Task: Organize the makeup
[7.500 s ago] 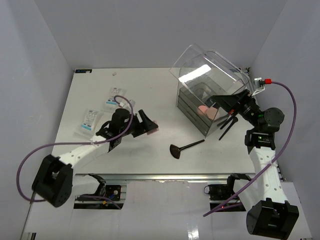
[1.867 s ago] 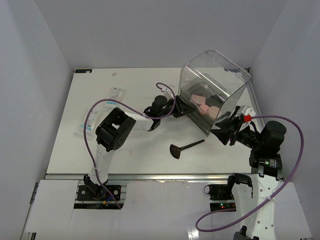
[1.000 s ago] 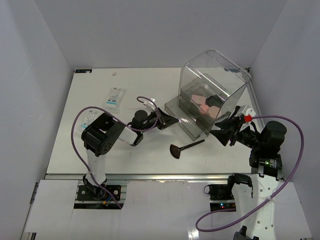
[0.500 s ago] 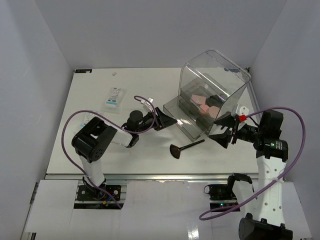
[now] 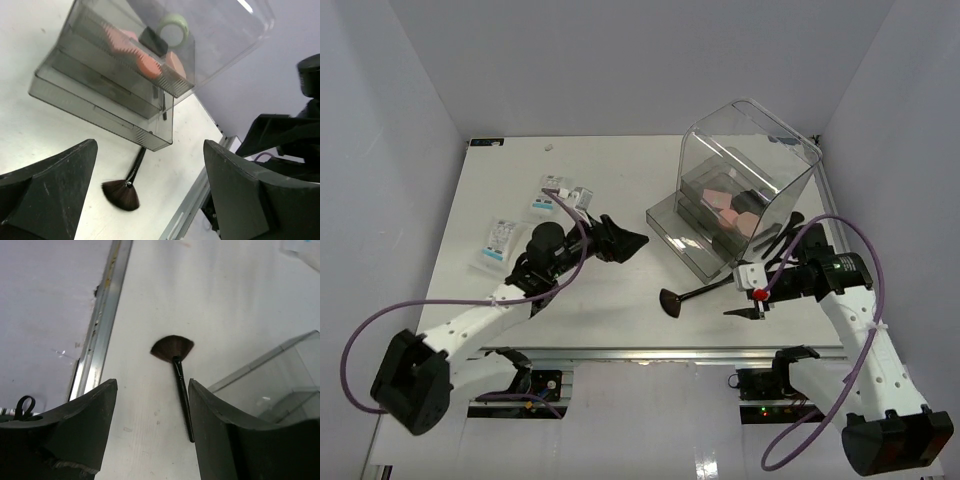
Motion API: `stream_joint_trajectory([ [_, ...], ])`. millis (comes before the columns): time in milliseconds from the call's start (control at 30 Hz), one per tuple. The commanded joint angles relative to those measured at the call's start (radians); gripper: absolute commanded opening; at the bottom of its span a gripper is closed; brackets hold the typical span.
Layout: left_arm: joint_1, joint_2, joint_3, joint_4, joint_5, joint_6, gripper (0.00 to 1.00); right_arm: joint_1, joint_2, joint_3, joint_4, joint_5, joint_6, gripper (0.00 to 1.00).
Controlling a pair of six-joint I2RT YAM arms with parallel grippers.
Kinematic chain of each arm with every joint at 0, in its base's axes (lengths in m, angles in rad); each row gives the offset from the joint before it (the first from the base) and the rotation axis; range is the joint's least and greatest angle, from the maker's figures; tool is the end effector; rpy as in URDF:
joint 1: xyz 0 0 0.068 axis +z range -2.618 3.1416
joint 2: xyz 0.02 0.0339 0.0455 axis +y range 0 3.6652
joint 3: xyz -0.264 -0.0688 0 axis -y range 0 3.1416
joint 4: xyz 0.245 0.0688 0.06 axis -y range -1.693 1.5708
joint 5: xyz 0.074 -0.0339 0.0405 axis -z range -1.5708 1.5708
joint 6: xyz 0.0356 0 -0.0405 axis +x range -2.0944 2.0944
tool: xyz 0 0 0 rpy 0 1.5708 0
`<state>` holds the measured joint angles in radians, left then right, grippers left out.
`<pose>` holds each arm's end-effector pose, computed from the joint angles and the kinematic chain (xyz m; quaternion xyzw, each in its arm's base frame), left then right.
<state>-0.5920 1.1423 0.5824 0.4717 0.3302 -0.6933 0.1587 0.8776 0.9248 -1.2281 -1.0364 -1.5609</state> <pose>0.2068 -0.1530 0.2649 0.0740 0.7322 -0.4962 0.4605 0.1218 0.0505 0.3028 -0.7084 0.4835 0.2628 0.4420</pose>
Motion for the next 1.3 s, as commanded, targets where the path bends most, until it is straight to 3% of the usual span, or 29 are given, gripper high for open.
stream_joint_trajectory([
  [0, 0.011, -0.229, 0.107, -0.431, -0.092, 0.25, 0.98, 0.18, 0.054, -0.025, 0.13, 0.139, 0.068, 0.64],
  [100, 0.015, -0.331, 0.208, -0.665, -0.157, 0.366, 0.98, 0.285, 0.121, -0.013, 0.217, 0.227, 0.158, 0.6],
  [267, 0.017, -0.442, 0.251, -0.882, -0.32, 0.486, 0.98, 0.469, 0.257, 0.011, 0.337, 0.356, 0.269, 0.56],
  [567, 0.017, -0.585, 0.073, -0.866, -0.463, 0.493, 0.98, 0.723, 0.474, 0.08, 0.479, 0.715, 0.444, 0.54],
  [933, 0.017, -0.756, 0.023, -0.855, -0.534, 0.479, 0.98, 0.771, 0.659, 0.1, 0.591, 0.924, 0.488, 0.57],
  [1267, 0.017, -0.773, 0.019, -0.853, -0.536, 0.477, 0.98, 0.769, 0.746, 0.078, 0.641, 1.005, 0.506, 0.55],
])
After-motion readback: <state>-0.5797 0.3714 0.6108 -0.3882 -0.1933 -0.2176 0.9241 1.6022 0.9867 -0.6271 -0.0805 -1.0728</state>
